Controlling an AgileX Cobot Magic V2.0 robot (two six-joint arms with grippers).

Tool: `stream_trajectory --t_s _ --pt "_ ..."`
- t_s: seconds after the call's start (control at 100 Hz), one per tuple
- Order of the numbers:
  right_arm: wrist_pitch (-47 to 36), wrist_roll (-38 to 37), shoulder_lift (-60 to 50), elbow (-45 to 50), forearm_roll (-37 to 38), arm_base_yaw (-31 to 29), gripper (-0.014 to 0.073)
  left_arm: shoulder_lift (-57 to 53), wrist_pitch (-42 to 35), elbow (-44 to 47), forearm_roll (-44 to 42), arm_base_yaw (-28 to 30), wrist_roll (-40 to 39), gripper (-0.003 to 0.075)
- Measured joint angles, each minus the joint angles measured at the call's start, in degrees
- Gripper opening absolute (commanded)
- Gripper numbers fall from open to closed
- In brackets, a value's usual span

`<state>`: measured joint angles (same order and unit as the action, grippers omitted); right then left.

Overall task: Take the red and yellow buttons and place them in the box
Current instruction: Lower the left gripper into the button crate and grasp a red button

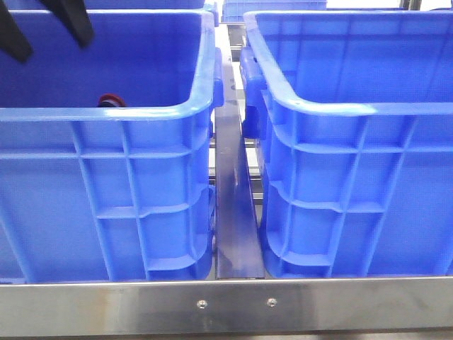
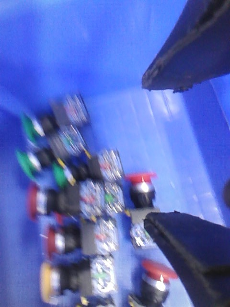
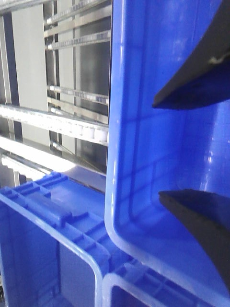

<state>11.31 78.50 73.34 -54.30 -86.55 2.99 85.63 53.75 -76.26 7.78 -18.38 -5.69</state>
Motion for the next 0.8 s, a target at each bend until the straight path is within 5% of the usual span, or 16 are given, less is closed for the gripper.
stream_trajectory --t_s 0.34,0.8 --pt "1.5 0.0 -0.1 0.0 0.0 0.0 0.0411 14.8 3.0 -10.3 -2.9 0.0 0.0 0.0491" --pt "1.7 0.0 -0.1 0.0 0.0 0.0 0.0411 22.6 2.0 -11.6 -4.8 0.0 0.0 0.0491"
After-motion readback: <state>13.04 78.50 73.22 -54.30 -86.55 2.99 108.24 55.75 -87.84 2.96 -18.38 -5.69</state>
